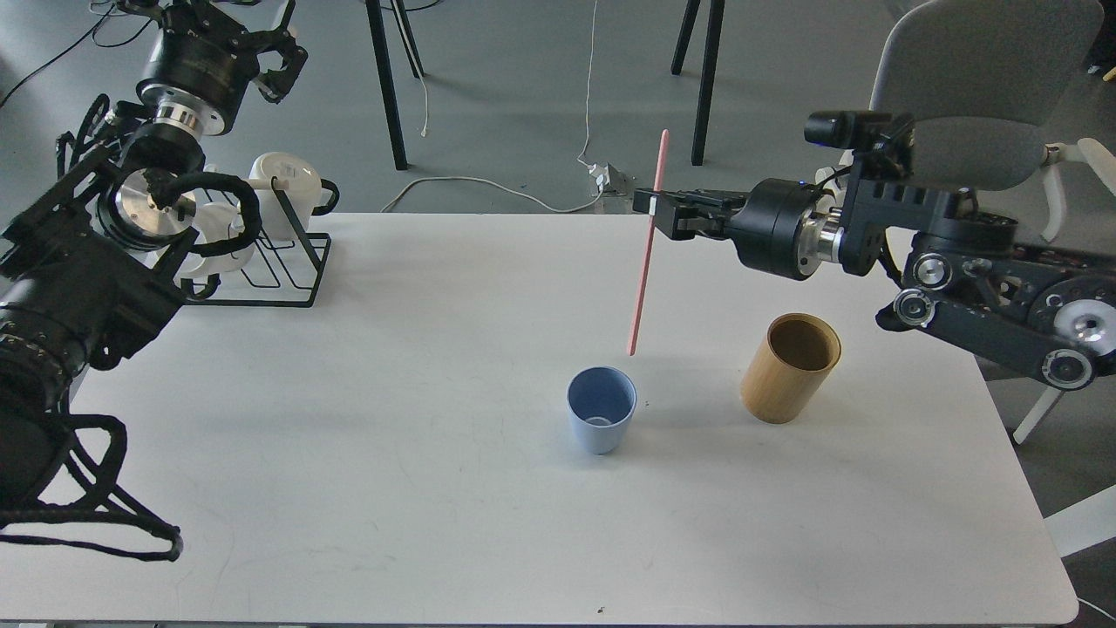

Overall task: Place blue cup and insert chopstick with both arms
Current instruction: 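Move the straw over the blue cup and lower it inside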

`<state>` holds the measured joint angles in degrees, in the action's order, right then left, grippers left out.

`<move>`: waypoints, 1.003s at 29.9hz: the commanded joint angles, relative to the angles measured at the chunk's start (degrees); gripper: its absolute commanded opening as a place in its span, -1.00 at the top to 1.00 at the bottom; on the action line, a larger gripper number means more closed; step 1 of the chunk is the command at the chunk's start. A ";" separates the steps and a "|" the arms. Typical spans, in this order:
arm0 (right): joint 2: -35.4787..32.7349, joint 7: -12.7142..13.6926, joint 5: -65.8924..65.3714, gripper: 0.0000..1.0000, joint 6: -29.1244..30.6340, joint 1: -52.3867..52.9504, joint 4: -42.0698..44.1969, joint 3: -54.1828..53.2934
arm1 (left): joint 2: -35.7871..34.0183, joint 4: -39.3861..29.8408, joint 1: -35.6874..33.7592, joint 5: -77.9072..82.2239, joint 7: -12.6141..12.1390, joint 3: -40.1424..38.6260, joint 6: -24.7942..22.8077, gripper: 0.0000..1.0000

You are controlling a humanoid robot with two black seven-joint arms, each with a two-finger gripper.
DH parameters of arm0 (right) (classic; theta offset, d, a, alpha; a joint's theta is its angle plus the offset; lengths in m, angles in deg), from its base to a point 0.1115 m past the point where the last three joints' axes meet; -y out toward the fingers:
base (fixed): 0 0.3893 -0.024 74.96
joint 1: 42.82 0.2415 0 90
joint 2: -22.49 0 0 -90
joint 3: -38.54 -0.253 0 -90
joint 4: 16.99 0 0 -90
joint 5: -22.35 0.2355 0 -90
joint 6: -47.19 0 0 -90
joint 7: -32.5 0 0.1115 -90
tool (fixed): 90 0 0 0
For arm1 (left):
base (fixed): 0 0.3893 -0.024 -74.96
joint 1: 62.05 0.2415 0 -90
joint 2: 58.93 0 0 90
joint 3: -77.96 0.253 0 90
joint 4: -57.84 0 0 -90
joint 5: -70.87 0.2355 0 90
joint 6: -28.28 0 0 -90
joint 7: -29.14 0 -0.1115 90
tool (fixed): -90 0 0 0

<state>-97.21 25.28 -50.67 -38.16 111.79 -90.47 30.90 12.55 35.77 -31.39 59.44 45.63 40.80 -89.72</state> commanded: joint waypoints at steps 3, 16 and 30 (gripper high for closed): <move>5.36 -0.08 -0.20 0.99 0.01 -0.89 4.48 0.08 | -0.29 0.00 -0.33 -0.08 -0.05 -0.19 0.00 -0.99; 6.24 -0.35 -0.20 0.90 0.01 -4.40 4.66 4.04 | -0.20 0.00 -0.60 0.01 0.13 -0.28 0.00 -0.99; 6.68 -0.35 -0.20 0.42 0.10 -5.72 4.92 4.22 | -0.38 0.00 -0.51 0.01 0.13 -0.28 0.00 -0.99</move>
<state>-90.54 24.94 -50.87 -38.16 106.14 -85.53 35.02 12.26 35.78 -31.95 59.44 45.75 40.52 -89.72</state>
